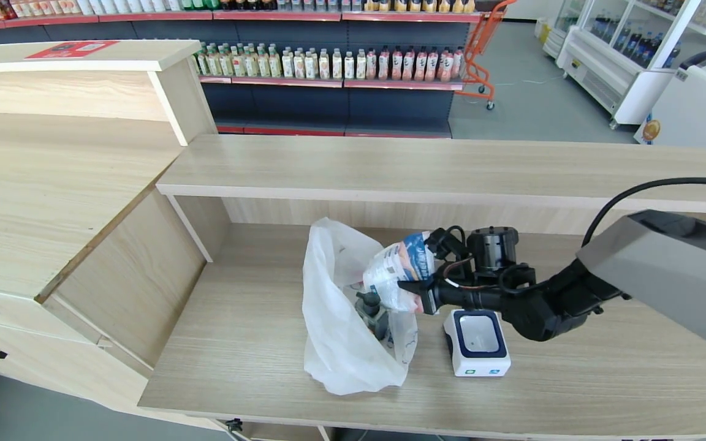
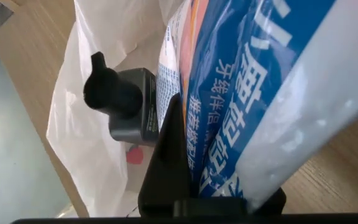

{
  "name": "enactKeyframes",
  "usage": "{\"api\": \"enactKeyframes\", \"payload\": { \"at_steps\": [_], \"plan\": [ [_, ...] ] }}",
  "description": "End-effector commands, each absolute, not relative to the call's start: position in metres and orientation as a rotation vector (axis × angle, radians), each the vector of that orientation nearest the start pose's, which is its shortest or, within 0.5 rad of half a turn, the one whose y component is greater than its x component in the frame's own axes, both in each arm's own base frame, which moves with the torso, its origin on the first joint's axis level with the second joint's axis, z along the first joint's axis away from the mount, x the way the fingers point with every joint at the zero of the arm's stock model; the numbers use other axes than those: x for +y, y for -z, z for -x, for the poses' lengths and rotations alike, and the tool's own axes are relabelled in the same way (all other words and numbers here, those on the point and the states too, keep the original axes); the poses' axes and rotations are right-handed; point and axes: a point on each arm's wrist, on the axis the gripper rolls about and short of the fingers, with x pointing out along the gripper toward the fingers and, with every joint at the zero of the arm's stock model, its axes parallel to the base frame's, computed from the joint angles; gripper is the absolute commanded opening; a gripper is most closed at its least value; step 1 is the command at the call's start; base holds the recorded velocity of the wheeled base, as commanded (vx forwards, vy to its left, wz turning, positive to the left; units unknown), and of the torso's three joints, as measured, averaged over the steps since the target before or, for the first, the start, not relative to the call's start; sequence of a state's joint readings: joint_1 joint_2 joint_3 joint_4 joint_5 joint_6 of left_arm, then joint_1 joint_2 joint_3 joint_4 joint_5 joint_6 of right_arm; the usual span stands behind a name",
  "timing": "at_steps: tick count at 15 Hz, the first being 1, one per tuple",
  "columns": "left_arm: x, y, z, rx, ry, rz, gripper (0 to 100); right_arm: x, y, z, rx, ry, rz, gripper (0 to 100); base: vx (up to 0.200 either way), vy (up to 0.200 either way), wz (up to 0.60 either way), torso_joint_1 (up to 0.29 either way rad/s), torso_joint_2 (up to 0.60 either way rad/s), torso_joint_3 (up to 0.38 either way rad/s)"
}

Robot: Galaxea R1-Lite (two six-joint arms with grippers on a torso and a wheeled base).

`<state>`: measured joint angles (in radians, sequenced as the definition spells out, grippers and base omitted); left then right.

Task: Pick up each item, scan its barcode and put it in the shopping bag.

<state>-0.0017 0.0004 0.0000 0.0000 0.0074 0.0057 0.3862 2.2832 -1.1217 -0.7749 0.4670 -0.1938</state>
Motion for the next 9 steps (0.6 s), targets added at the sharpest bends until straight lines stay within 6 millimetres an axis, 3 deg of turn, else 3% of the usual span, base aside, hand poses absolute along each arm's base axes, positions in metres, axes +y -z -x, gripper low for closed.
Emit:
{"api": "enactKeyframes", "payload": {
  "at_steps": [1, 4, 5, 9],
  "plan": [
    [0.0002, -0.0755, 0.0228, 0.000, -0.006, -0.006, 100, 0.1797, -0.0347, -0.4055, 0.340, -0.894, 0.193, 0, 0.000, 0.000, 0.00, 0.000, 0.00, 0.000],
    [0.0002, -0.0755, 0.0228, 0.000, -0.006, -0.006, 100, 0.1817, -0.0346, -0.4121, 0.332, -0.895, 0.206, 0, 0.000, 0.000, 0.00, 0.000, 0.00, 0.000],
    [0.0002, -0.0755, 0.0228, 0.000, -0.006, -0.006, 100, 0.1821, -0.0337, -0.4131, 0.331, -0.895, 0.212, 100, 0.000, 0.000, 0.00, 0.000, 0.00, 0.000],
    [0.0002, -0.0755, 0.0228, 0.000, -0.006, -0.006, 100, 0.1873, -0.0389, -0.4123, 0.325, -0.914, 0.187, 100, 0.000, 0.000, 0.00, 0.000, 0.00, 0.000]
  ]
}}
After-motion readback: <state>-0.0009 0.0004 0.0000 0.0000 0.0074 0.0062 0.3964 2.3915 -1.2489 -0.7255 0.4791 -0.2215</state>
